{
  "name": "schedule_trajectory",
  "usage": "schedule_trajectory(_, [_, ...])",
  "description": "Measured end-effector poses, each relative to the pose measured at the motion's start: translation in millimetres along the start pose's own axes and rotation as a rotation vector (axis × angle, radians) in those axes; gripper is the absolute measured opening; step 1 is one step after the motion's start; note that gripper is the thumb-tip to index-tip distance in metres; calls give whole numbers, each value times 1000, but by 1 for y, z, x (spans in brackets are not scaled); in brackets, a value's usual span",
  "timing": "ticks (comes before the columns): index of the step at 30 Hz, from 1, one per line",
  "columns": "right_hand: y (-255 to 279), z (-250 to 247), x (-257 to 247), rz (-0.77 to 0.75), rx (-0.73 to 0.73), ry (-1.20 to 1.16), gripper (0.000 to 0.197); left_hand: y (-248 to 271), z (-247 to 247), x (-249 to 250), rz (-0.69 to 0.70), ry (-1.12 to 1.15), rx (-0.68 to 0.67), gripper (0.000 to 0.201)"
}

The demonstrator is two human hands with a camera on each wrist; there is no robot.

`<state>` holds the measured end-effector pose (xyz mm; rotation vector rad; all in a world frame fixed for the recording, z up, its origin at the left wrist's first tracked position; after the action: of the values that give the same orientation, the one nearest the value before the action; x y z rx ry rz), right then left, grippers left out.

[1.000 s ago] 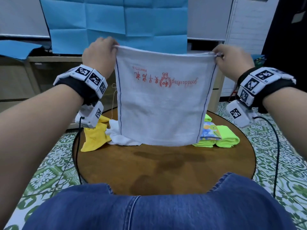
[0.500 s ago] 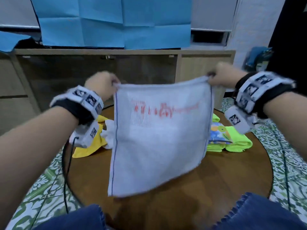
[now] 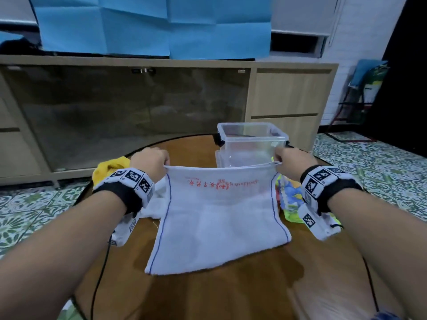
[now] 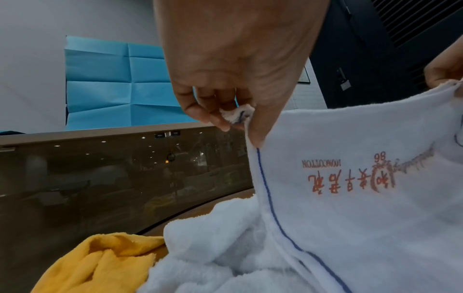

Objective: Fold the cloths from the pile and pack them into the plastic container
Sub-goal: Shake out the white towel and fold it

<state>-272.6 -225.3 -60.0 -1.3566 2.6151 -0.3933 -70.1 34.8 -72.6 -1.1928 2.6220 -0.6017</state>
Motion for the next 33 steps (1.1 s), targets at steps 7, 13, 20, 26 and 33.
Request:
schedule_trajectory(7, [18,-84,1,11,280,-75,13,1,-88,1,-25,90,271,16])
schedule_trajectory(13, [58,-173,-5,-41,383,-72,8,19,-183,14,-54,163,344,25])
schedule_trajectory(20, [101,-274,-1,-116,623,-57,12,47,-280,20,-13,186,562,34])
schedule_trajectory(26, [83,-296,-5,-97,591,15,23,33,-294,23,30,27,497,31])
schedule_trajectory(33, [28,-137,-2,30,12,149,17,5,-149,23,-14,-82,93,21])
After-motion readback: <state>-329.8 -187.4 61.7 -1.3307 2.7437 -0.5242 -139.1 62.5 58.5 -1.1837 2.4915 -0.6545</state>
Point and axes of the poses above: each hand's wrist, its own y-axis away from the middle knuckle, its own z-axis out of the palm, x = y × z, the point moved 3 cm from there along -y, towards the middle knuckle, and after that the axes turned 8 degrees about x, right-handed, at the moved point
